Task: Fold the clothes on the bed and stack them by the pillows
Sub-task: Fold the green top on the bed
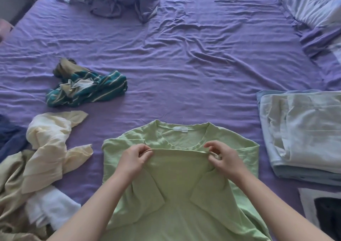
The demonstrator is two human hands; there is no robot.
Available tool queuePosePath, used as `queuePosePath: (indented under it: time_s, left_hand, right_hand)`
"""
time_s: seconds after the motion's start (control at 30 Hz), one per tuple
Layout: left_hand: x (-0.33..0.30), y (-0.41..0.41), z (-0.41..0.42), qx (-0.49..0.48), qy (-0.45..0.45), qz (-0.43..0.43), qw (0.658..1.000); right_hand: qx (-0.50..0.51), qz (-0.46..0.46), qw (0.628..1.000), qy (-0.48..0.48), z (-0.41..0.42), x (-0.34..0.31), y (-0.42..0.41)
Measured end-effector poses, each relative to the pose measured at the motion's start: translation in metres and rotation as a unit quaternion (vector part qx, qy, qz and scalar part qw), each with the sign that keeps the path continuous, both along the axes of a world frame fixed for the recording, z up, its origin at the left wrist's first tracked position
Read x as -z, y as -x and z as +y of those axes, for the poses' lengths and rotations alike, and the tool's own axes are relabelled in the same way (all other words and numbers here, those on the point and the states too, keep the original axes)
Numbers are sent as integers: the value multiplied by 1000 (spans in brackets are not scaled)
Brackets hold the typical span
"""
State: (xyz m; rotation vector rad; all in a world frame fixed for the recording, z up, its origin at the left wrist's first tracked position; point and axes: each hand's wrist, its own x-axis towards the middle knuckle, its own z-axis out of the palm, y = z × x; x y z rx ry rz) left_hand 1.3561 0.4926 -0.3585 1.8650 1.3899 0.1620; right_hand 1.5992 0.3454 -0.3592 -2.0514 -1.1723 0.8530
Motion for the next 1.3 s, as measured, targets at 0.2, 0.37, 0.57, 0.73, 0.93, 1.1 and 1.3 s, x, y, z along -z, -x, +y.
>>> queuePosePath:
  time_s: [0.2,0.37,0.57,0.73,0.93,1.1,1.3]
  left_hand:
    - [-3,-11,21,-37,28,-42,998]
    - [-5,-30,57,-27,14,-69,997]
    - [27,-61,88,22,-12,11,1000]
    - [35,-59,55,76,-192,118,971]
    - [19,-65,-23,270,-259,-4,927]
    - [31,-80,-66,311,-157,43,936]
    - [36,-117,-79,276,-134,118,945]
  right_hand:
    - [48,50,998,0,16,5,-4]
    - [82,35,996,-26,42,-1,-23]
    - [60,-66,996,24,88,32,-39]
    - [29,-178,983,-30,63,37,-17]
    - [-75,-258,963,-17,-18,30,7]
    - [-156,-271,949,33,-41,36,9]
    - [24,-265,960,-83,-44,26,-10]
